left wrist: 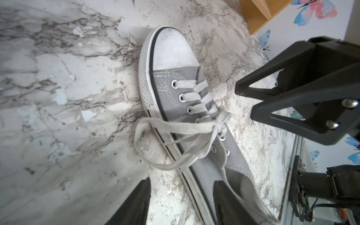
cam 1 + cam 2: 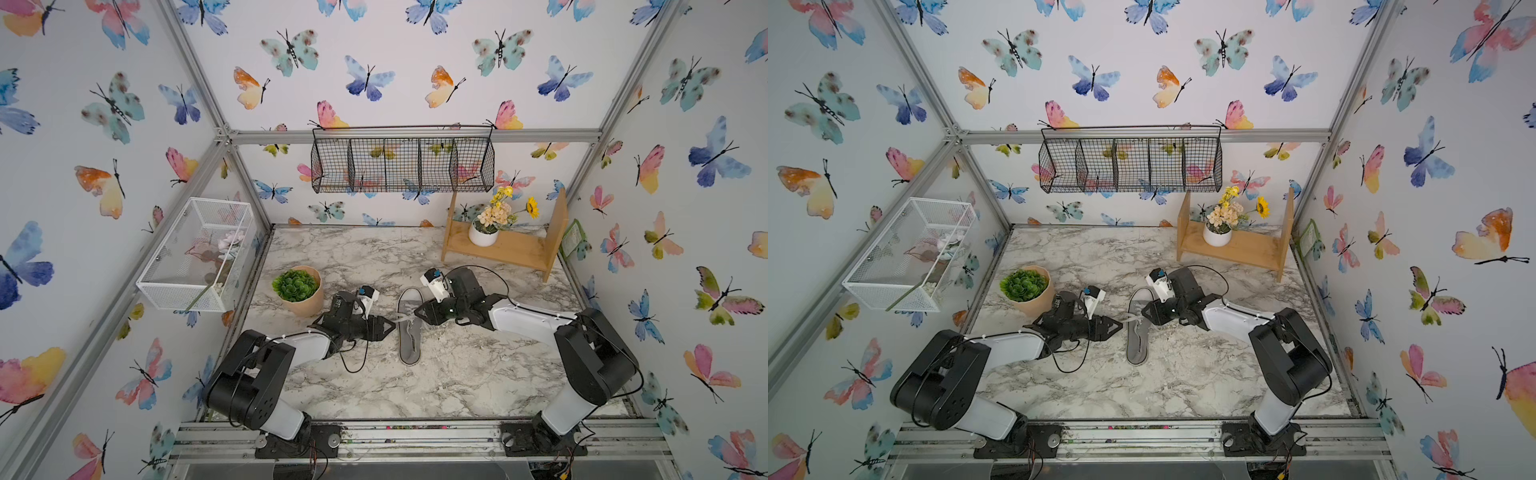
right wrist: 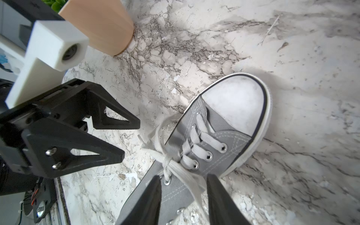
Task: Tie the shoes
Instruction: Tie the shoelace on the shoe.
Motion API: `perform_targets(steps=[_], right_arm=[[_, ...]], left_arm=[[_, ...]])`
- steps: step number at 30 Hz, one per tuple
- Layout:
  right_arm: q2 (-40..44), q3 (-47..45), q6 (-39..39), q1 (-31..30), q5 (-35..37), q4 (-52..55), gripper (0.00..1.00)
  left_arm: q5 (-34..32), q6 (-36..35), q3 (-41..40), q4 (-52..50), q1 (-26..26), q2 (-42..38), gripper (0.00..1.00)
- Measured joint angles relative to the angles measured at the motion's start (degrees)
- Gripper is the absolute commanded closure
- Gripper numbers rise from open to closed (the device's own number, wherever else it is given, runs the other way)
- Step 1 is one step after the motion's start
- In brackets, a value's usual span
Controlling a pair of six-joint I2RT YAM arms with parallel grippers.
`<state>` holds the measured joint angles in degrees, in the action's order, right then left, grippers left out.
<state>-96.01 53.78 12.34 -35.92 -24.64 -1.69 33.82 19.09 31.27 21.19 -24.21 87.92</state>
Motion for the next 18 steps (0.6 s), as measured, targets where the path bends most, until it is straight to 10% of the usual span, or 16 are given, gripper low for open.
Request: perform_targets(steps=[18], right_arm=[[0.00,0.00,0.00,0.00,0.39,0.28,0.59]], left_arm=[[5.11,-1.31,4.33,1.22,-0.28,5.66,0.87]])
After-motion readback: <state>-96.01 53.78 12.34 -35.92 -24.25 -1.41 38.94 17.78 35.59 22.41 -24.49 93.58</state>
